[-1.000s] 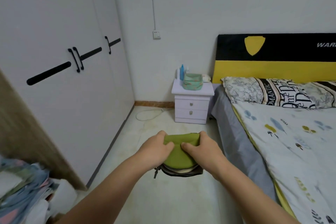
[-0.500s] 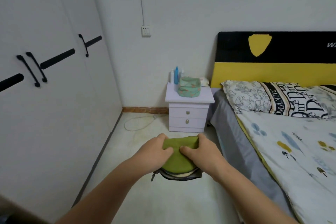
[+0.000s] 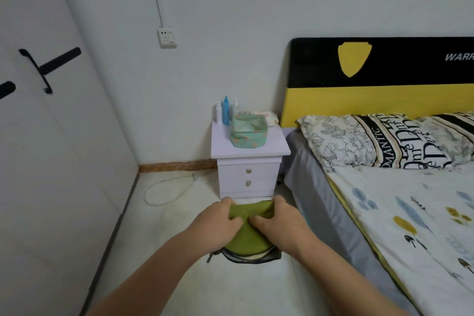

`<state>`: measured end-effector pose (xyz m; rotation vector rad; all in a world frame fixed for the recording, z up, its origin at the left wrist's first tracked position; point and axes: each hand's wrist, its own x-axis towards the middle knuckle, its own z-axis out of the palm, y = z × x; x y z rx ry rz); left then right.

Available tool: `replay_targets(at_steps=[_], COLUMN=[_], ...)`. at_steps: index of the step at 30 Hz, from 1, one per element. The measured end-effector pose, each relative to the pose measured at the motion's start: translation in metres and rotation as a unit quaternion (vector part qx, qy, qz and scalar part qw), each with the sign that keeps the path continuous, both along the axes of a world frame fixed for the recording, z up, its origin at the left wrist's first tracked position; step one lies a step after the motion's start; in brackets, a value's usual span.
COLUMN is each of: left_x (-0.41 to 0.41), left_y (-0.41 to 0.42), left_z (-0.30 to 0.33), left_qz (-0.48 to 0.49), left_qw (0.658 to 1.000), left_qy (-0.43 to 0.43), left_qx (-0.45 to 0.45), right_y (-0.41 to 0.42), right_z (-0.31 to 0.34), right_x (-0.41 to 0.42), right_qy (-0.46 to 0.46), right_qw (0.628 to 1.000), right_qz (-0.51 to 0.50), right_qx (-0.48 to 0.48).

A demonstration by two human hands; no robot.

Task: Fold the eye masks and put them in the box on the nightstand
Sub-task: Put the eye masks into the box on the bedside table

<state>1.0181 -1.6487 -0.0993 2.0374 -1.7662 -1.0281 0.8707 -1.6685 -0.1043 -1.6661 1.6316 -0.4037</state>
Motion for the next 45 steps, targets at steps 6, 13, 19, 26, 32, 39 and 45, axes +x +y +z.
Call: replay_targets(at_steps=[6, 13, 19, 26, 32, 39, 45], left_x=[-0.016, -0.035, -0.031, -0.008, 0.016, 0.027, 0.022], left_y=[-0.106, -0.217, -0.291, -0.404, -0.503, -0.593, -0.666], left_z=[-0.011, -0.009, -0.02, -0.041, -0.057, -0.083, -0.117], left_qz=[-0.002, 0.003, -0.003, -0.02, -0.028, -0.026, 0.02], left_qw=[1.0, 1.0, 0.999, 0.999, 0.999, 0.998, 0.997], left_qy=[0.004, 0.005, 0.036, 0.027, 0.034, 0.027, 0.031], left_qx=[-0.001, 0.003, -0.004, 0.004, 0.015, 0.041, 0.068], right_y=[-0.105, -0.219, -0.291, -0.402, -0.495, -0.585, -0.67], right_z=[-0.009, -0.009, -0.02, -0.039, -0.051, -0.073, -0.112], right_x=[-0.018, -0.039, -0.039, -0.017, 0.005, 0.016, 0.017], right_qy=[0.004, -0.001, -0.019, -0.012, -0.006, 0.007, 0.001], right_qw=[1.0, 1.0, 1.0, 0.999, 0.999, 0.997, 0.995], right_qz=[0.001, 0.01, 0.004, -0.007, -0.018, -0.01, 0.017], right_qx=[0.0, 0.005, 0.021, 0.029, 0.036, 0.073, 0.102])
